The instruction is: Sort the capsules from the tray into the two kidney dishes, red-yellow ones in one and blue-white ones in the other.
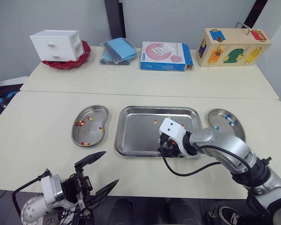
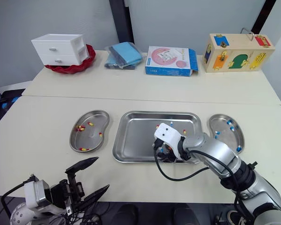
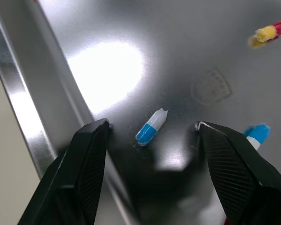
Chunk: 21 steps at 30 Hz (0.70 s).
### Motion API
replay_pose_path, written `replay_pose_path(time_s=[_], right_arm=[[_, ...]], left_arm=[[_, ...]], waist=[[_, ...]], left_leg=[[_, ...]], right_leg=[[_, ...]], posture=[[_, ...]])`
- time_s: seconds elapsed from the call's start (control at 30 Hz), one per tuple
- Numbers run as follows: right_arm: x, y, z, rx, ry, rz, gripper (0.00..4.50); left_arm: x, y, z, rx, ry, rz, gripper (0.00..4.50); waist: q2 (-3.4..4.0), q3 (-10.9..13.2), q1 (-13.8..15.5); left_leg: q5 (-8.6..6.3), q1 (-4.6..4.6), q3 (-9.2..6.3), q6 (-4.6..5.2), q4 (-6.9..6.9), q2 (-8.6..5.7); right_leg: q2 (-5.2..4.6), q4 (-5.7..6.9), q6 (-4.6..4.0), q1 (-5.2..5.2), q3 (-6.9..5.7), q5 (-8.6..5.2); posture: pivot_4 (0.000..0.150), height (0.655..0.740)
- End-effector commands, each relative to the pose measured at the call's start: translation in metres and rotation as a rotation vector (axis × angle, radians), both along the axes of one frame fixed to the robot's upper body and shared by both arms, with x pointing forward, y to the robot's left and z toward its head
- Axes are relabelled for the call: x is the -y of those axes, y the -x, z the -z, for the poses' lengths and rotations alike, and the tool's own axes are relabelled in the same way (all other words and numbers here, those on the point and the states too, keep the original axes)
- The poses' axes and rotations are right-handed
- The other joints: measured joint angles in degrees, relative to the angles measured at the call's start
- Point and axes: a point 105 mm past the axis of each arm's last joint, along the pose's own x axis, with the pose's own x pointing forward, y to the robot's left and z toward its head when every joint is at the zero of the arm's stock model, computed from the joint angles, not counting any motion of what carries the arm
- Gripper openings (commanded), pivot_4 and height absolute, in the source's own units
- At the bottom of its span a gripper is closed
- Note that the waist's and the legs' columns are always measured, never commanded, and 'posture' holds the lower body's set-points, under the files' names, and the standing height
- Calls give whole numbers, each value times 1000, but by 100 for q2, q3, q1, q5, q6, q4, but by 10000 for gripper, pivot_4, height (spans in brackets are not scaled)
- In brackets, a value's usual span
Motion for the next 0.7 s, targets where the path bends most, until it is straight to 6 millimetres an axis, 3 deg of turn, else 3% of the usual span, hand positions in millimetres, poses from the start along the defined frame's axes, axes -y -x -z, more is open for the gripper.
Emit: replay_pose_path(time_s=[0.03,0.1,0.43,0.7], right_arm=[[-3,-3,-7,40,8,-17,30432],[-3,-3,-7,41,9,-19,26989],[-5,-3,-5,45,-9,-24,457],[-6,-6,-21,118,-86,-58,64]], left_arm=[[3,0,-7,13,-3,8,45000],[4,0,-8,11,-2,5,45000],[6,-2,-11,-8,-6,-10,45000],[10,-3,-14,3,-4,11,45000]], waist=[[0,0,-10],[0,0,-15],[0,0,-36],[1,1,-42]], left_leg=[[0,0,0,0,0,0],[0,0,0,0,-1,0],[0,0,1,0,-2,0],[0,-2,1,0,-4,0]], right_leg=[[0,0,0,0,0,0],[0,0,0,0,0,0],[0,-1,0,-2,1,0],[0,-1,0,-4,1,0]], posture=[[1500,7400],[1500,7400],[1500,7400],[1500,7400]])
